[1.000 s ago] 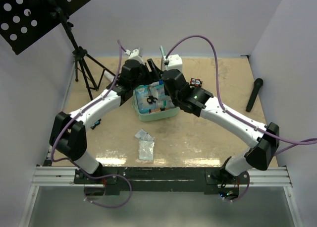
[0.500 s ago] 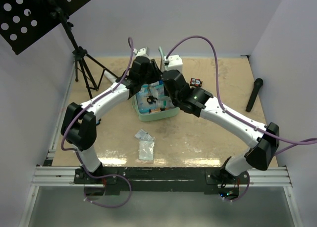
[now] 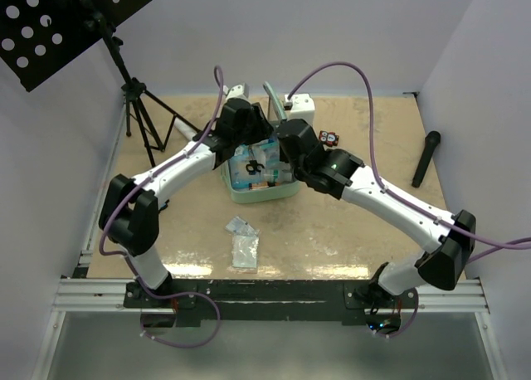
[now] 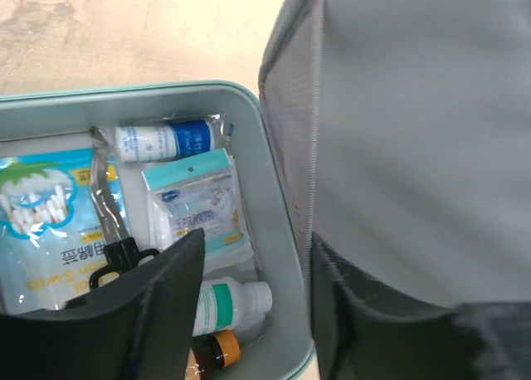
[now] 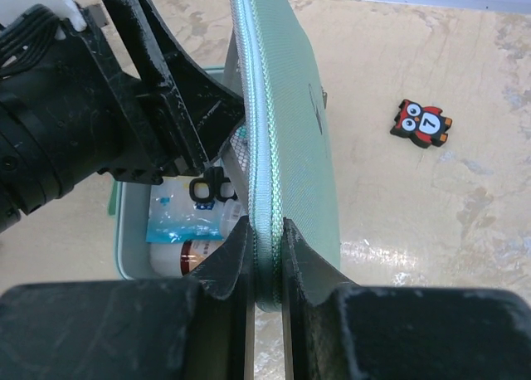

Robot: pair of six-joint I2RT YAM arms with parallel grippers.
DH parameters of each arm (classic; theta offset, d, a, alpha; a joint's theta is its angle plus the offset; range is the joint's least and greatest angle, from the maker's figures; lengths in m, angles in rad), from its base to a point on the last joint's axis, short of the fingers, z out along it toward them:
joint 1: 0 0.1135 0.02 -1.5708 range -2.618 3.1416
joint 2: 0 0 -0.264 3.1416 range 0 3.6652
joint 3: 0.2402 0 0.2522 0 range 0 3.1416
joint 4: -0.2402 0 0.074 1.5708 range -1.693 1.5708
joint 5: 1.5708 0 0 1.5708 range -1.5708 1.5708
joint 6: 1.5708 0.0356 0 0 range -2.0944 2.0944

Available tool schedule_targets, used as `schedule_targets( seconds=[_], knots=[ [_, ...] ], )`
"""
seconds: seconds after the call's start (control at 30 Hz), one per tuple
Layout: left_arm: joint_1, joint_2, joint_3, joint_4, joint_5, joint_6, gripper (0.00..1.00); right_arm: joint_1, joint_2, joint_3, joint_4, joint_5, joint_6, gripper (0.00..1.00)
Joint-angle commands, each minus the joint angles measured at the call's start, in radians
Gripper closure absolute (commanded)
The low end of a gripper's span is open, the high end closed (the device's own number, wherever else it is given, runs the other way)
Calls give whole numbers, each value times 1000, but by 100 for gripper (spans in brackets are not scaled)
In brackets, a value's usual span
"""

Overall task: Organize the medicine kit
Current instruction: Adjust the medicine box at the center of the board.

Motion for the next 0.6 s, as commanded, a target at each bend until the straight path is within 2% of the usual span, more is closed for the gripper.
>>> schedule_targets(
  seconds=[0.0,0.17,0.3,0.4,0.57],
  knots=[
    [11,-86,-14,-12,-41,31,40,-2,-47,-14,-17,21,39,100],
    [24,-138,29,-69,-62,33,32,-1,-55,-25,-16,21,42,100],
    [30,-245,-35,-73,-88,19,25,1,-52,-23,-14,15,44,100],
    [30,-362,-142,-75,-102,20,23,-1,-55,-31,-13,13,41,100],
    [25,-583,-437,-35,-47,-56,25,-1,-61,-58,9,10,27,100]
  ],
)
